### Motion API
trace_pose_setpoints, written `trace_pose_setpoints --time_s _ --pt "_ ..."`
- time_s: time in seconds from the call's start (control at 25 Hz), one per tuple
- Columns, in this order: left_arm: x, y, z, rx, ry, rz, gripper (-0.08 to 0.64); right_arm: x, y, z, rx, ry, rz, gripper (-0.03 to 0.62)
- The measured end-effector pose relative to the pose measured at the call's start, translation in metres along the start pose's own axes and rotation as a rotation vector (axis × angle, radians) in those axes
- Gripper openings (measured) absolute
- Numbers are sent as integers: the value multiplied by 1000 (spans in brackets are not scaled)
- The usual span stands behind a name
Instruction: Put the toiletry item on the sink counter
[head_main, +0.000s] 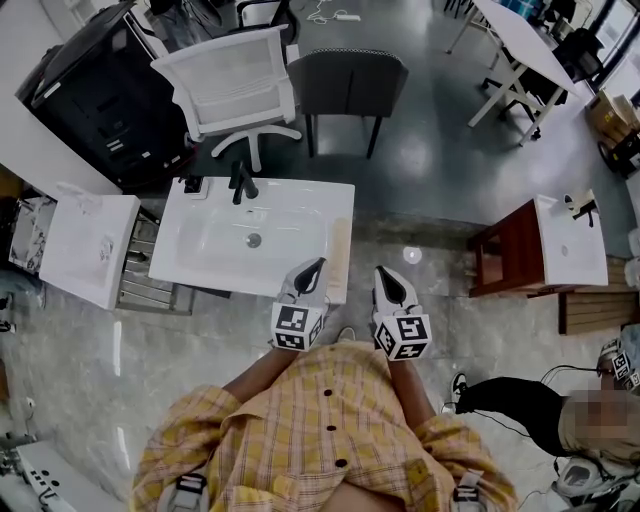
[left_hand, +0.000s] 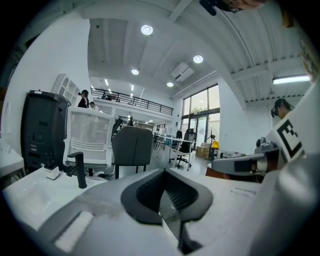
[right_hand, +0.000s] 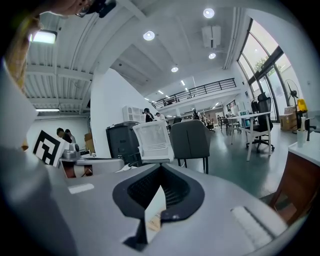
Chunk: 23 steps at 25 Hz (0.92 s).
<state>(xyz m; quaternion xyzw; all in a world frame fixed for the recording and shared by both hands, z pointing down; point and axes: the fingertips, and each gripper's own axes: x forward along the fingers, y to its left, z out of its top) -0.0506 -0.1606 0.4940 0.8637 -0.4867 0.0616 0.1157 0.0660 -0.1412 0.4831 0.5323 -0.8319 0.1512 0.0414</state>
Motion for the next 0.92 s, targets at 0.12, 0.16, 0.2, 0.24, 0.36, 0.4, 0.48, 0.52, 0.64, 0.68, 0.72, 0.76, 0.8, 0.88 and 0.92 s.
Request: trace_pose_setpoints --time_s 0.12,0.16,0.2,0.24,0.36,0.4,0.48,0.52,0.64,0.68,0.72,0.76,0.8,0.88,0.92 --pt "-1 0 4 10 -17 1 -2 1 -1 0 1 -1 0 -2" --pt "-1 0 3 10 -17 0 -1 1 -2 0 1 -2 -1 -2" --pt "-1 0 3 9 -15 -2 -2 1 -2 0 2 -2 -3 -2" --pt "0 0 2 7 -12 -2 -2 1 -2 0 3 -1 -3 -2" --pt "-1 -1 1 6 -13 -1 -2 0 -3 0 7 -3 -3 -2" --pt "-1 -1 1 8 -17 1 -2 0 -4 0 7 -3 -3 -2" --pt "-1 -2 2 12 -22 2 -2 -1 -5 -2 8 -3 -3 -2" --pt "-1 -2 1 14 -21 2 -1 -1 -5 -2 9 -2 -4 -2" --pt "-1 -4 0 36 -17 1 -2 0 -5 -4 9 0 -4 -2" --pt "-1 -5 -1 41 -17 1 -2 0 -5 -4 9 0 -3 -2" --pt "-1 -5 0 43 -17 1 -2 1 -5 -4 9 -2 -2 -2" --pt "-1 -4 0 44 -18 0 -2 1 -4 -3 9 -5 0 -2" --pt "0 -4 1 45 -19 1 -2 2 -4 -2 8 -9 1 -2" --pt "2 -3 2 48 -23 2 -2 4 -5 0 5 -15 2 -2" --pt "2 -2 3 49 -25 4 -2 4 -5 0 3 -18 3 -2"
